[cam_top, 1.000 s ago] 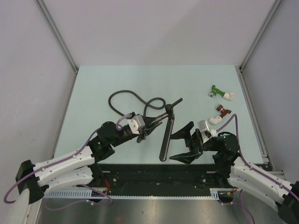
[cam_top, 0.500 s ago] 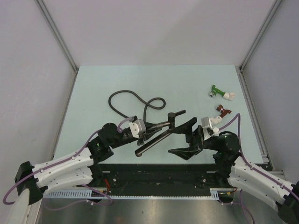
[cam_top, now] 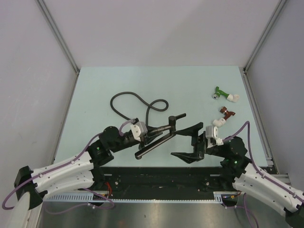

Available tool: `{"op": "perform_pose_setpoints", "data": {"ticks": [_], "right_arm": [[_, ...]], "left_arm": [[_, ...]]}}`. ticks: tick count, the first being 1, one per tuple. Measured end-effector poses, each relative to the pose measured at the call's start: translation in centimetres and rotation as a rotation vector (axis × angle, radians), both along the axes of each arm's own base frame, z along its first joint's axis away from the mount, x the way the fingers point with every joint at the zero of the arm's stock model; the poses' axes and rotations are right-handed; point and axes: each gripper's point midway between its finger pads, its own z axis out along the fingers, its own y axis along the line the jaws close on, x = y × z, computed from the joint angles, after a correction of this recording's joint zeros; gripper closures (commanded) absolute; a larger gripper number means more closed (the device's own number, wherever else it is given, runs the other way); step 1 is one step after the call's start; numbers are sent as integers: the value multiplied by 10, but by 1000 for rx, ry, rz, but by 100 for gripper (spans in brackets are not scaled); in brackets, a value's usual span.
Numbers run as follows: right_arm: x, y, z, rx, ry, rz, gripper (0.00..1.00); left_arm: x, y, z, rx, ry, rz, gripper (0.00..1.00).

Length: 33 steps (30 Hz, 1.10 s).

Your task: Install the water faucets

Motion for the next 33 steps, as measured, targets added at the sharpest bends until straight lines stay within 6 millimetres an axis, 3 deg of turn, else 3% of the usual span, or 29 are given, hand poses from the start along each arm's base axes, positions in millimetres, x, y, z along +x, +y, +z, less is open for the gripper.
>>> {"op": "perform_pose_setpoints", "data": {"ticks": [9, 19, 22, 29, 33], "right_arm": [[-2, 13, -8, -124, -160, -76, 25], [-8, 47, -27, -316, -394, -142, 32], [-1, 59, -34, -377, -454, -181, 44], [13, 64, -36, -414, -501, -253, 97], [11, 60, -23, -369, -478, -256, 100]], "left_arm": [[10, 2, -13, 30, 107, 71, 100], [14, 1, -13, 38, 171, 100, 100], [14, 2, -18, 56, 182, 101, 100], [11, 4, -30, 101, 208, 100, 100], [6, 6, -35, 118, 219, 86, 100]]}}
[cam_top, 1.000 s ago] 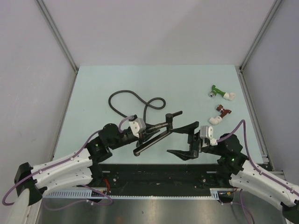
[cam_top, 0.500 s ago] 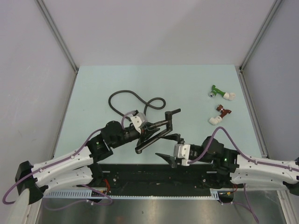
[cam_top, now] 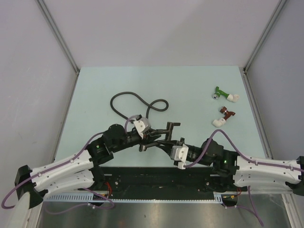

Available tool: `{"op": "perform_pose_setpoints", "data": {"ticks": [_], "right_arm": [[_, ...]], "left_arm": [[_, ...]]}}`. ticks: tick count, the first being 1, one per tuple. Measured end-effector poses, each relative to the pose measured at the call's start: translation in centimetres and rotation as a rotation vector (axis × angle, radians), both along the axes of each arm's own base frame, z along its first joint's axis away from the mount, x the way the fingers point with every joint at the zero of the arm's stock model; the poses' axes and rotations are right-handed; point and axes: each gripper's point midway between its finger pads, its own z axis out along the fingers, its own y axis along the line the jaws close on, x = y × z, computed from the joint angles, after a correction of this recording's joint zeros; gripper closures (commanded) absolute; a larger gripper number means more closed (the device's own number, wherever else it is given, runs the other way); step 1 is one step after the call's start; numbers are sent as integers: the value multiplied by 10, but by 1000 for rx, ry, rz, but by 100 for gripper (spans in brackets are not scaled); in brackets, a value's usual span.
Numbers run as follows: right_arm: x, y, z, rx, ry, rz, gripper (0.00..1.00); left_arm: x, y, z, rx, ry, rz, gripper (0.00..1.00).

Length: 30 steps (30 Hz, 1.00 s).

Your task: Install the water faucets

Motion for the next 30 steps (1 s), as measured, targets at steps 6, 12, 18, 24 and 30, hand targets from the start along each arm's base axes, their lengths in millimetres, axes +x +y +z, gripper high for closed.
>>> {"op": "perform_pose_setpoints", "data": {"ticks": [6, 12, 18, 24, 30], "right_arm": [[-6, -17, 31, 140, 112, 49, 100], [-1, -38, 53, 263, 263, 74, 100], [7, -51, 66, 347, 371, 74, 100], [12, -62, 74, 398, 424, 62, 100], [28, -71, 85, 468, 438, 6, 100]], "left_arm": [[-5, 8, 15, -61, -42, -1, 100], [-9, 13, 18, -108, -73, -7, 100], [-15, 15, 18, -143, -106, -29, 100], [-23, 19, 20, -188, -155, -60, 100], [-30, 16, 7, -176, -165, -114, 87]]}}
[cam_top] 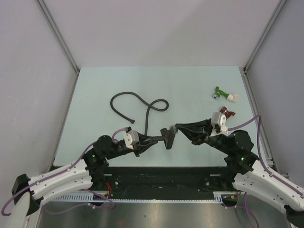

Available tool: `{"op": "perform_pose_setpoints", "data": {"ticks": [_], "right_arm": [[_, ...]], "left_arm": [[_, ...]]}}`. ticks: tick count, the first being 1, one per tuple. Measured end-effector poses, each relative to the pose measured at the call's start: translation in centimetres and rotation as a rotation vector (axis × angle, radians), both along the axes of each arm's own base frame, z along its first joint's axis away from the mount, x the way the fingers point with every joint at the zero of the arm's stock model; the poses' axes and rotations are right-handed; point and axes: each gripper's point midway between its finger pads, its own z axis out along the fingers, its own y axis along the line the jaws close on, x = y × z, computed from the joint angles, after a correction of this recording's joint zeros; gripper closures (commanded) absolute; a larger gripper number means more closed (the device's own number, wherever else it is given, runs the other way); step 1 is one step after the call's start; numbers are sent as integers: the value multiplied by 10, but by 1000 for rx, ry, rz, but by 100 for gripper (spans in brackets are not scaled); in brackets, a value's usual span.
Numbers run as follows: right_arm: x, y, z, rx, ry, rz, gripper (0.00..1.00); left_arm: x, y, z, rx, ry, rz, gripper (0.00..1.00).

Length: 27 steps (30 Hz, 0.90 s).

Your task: Install the water faucets

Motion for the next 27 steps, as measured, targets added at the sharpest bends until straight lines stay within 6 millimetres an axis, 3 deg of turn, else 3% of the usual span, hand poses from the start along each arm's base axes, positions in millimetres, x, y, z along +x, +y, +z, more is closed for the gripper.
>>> {"op": "perform_pose_setpoints", "data": {"ticks": [3, 8, 9, 13, 16, 22, 27], "right_arm": [[0, 4, -3, -15, -4, 15, 100], [-3, 10, -11, -66, -26, 54, 99], [-3, 10, -13, -79, -34, 57, 95], [-2, 11, -24, -139, -38, 57, 59], [0, 11, -40, -201, -22, 51, 43], [0, 5, -70, -318, 2, 37, 28], [-10, -4, -72, -337, -52, 46, 19]], "left_arm": [[-3, -2, -6, 21, -2, -26, 98], [-4, -2, -8, 31, -4, -30, 100], [-4, -2, -9, 32, -2, -25, 100], [0, 0, -8, 30, 1, -3, 100], [3, 1, -6, 23, -2, 16, 100], [6, 5, 2, -9, -2, 45, 100], [8, 7, 7, -28, 15, 62, 100]]}}
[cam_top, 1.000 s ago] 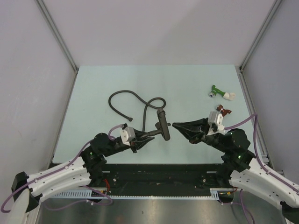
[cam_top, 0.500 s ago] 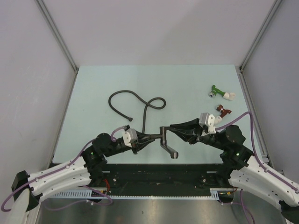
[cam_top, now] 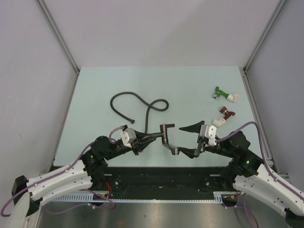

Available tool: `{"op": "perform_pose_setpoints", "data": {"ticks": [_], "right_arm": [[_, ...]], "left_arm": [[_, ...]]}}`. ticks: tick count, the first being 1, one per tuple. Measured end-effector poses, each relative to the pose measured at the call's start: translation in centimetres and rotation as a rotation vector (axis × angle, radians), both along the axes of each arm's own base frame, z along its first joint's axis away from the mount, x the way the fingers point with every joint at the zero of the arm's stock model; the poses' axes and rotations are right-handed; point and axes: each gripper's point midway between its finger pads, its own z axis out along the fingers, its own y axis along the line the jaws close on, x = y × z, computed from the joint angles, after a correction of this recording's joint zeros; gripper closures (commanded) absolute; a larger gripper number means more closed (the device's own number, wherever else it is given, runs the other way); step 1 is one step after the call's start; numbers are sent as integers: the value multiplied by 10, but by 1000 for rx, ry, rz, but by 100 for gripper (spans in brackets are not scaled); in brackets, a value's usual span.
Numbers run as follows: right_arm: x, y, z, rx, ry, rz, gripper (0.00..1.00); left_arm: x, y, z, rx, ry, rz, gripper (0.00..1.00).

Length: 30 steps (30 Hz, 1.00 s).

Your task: Install the water faucets

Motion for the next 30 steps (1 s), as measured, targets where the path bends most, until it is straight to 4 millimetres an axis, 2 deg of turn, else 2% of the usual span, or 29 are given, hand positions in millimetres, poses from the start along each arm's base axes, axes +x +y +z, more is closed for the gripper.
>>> {"op": "perform_pose_setpoints", "data": {"ticks": [7, 11, 13, 14, 15, 16, 18, 19, 20, 21, 24, 25, 27, 28, 30], "right_arm": [[-21, 7, 1, 7, -68, 134, 16], [-25, 18, 6, 26, -98, 203, 18], [-25, 26, 8, 33, -108, 234, 23], [-26, 29, 7, 34, -112, 249, 35], [-27, 35, 6, 33, -117, 280, 41], [-26, 39, 3, 25, -118, 290, 58], [-26, 46, -1, 4, -114, 318, 76], [-26, 49, -2, -5, -110, 332, 93], [-26, 51, -2, -13, -115, 336, 100], [-25, 52, 1, -13, -135, 340, 100], [-29, 51, 7, -29, -142, 360, 100], [-30, 50, 9, -35, -147, 366, 100], [-33, 49, 15, -49, -158, 381, 100], [-35, 48, 16, -58, -157, 388, 100], [-39, 47, 16, -84, -154, 408, 100]], "left_arm": [[0, -1, 16, -30, 6, 0, 100], [0, -3, 19, -35, 6, -5, 100], [0, -5, 17, -27, 12, -9, 100], [1, -5, 15, -22, 16, -11, 100], [1, -7, 12, -14, 28, -13, 100], [1, -7, 11, -13, 29, -14, 100], [1, -8, 11, -16, 35, -16, 100], [0, -8, 12, -19, 34, -17, 100], [0, -8, 12, -20, 35, -18, 99], [-1, -8, 11, -18, 42, -24, 97], [-4, -8, 13, -21, 41, -37, 78], [-4, -7, 15, -26, 37, -39, 66], [-7, -6, 20, -33, 28, -50, 55], [-9, -6, 23, -39, 22, -55, 46], [-12, -4, 32, -47, 9, -65, 40]]}}
